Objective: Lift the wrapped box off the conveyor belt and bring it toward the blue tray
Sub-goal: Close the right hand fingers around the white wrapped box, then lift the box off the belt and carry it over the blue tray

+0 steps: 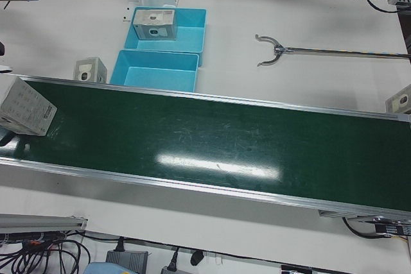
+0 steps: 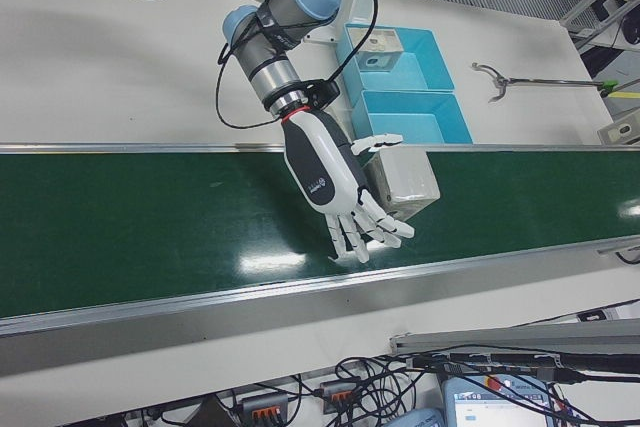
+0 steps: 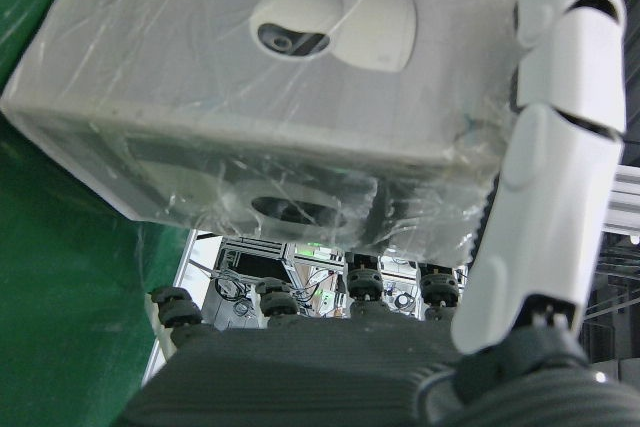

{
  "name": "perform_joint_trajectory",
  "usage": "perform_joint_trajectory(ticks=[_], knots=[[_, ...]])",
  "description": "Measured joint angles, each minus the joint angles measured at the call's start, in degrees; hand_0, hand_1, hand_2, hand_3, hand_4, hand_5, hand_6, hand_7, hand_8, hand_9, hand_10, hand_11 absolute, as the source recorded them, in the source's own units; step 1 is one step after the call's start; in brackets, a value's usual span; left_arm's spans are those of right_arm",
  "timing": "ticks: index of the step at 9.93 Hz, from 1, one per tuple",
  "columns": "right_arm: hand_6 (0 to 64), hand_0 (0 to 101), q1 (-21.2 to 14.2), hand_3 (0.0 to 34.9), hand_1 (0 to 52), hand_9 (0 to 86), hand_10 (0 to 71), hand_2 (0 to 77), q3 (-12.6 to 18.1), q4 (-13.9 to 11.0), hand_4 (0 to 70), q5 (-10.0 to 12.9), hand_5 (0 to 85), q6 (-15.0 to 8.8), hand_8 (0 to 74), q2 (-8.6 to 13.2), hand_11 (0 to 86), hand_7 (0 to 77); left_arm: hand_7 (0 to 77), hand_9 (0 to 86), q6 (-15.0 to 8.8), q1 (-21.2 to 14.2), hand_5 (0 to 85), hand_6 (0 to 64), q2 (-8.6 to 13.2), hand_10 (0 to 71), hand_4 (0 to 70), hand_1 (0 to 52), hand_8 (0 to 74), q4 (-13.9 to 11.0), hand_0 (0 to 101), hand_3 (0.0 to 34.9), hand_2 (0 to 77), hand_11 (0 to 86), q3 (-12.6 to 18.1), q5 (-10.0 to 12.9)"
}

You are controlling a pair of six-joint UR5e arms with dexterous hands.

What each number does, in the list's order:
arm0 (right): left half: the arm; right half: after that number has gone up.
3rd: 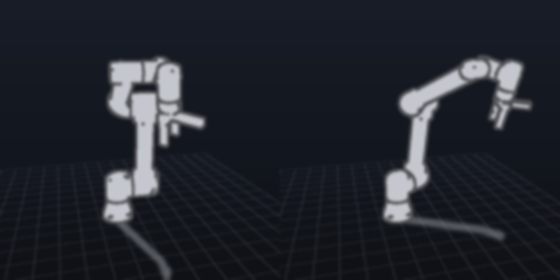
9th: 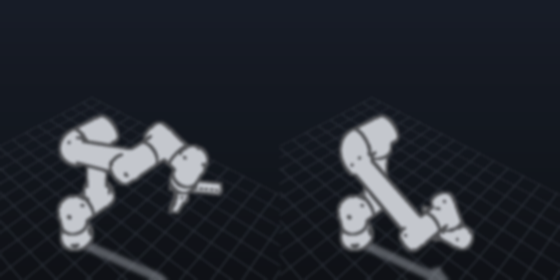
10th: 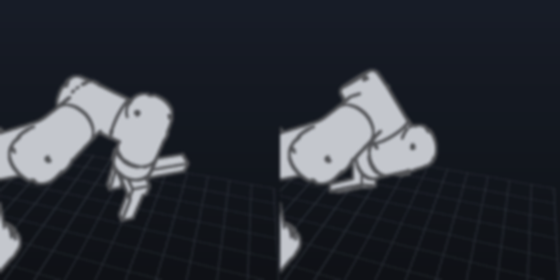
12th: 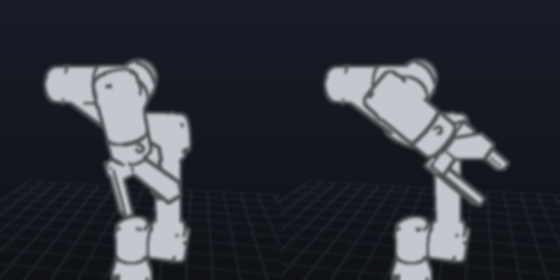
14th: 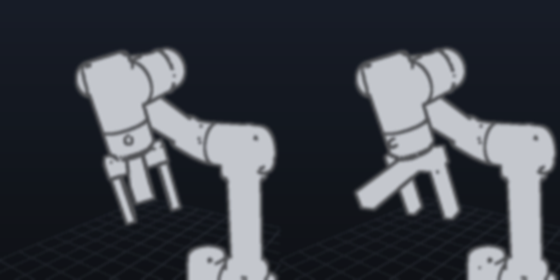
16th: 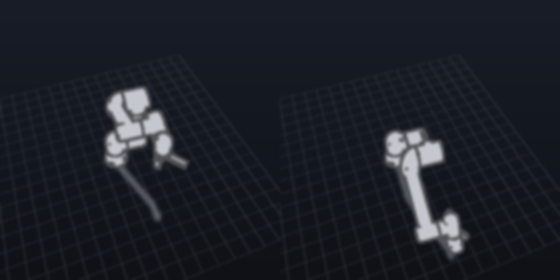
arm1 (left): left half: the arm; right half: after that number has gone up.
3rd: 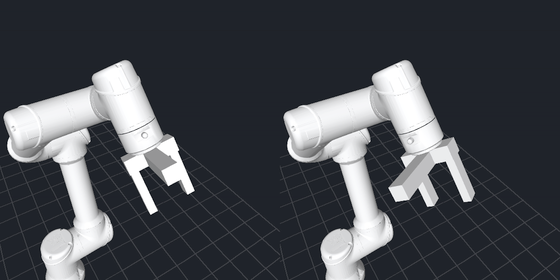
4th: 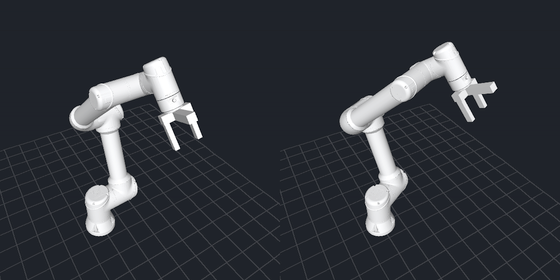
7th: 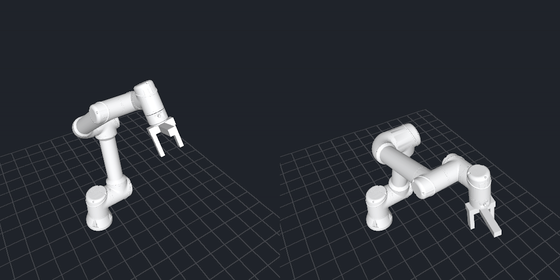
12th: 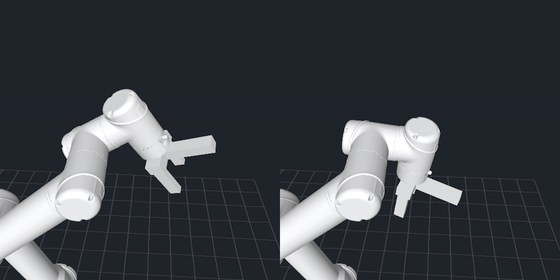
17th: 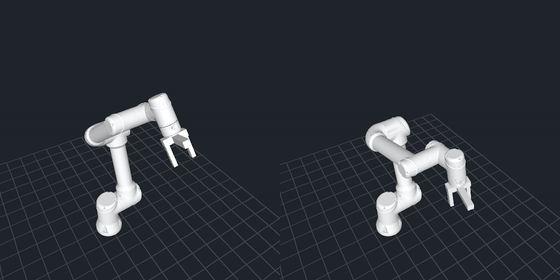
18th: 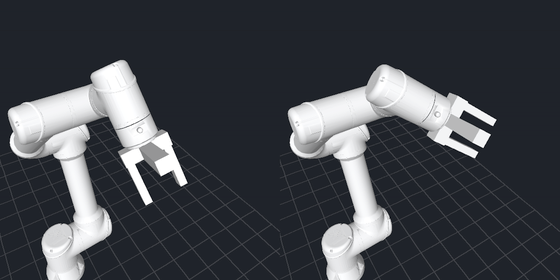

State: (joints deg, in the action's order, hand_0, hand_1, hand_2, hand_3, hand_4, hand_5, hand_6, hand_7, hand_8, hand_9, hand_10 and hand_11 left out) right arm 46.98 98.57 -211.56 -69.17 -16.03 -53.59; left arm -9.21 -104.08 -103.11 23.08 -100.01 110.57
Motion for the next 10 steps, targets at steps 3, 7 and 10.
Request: perform_joint_trajectory(ticks=[3,7,10], knots=[[0.0,43,-0.17,29.8,11.5,4.4,4.9,18.5,-0.50,0.12,8.2,0.03,28.9,0.17,0.0,0.03,7.1,16.4,0.5,0.0,0.00,0.00,0.5,0.0,0.00,0.0,0.0,0.0,0.5,0.00,0,0.0,1.1,0.0,0.00,0.00],[23.5,39,-0.22,22.5,9.8,40.4,18.5,30.0,0.00,1.35,16.4,1.22,49.1,0.71,38.2,0.09,27.8,44.7,0.5,0.0,0.00,0.00,0.5,0.0,0.00,0.0,0.0,0.0,0.5,0.00,0,0.0,0.5,0.0,0.00,0.00],[27.8,39,-0.32,15.8,7.1,50.7,17.5,31.1,4.70,1.52,19.1,1.42,53.5,0.69,32.7,0.39,24.0,49.1,0.5,0.5,0.00,0.00,0.5,0.0,0.00,0.5,0.0,0.0,0.5,0.00,0,0.0,1.1,0.0,0.00,0.00]])
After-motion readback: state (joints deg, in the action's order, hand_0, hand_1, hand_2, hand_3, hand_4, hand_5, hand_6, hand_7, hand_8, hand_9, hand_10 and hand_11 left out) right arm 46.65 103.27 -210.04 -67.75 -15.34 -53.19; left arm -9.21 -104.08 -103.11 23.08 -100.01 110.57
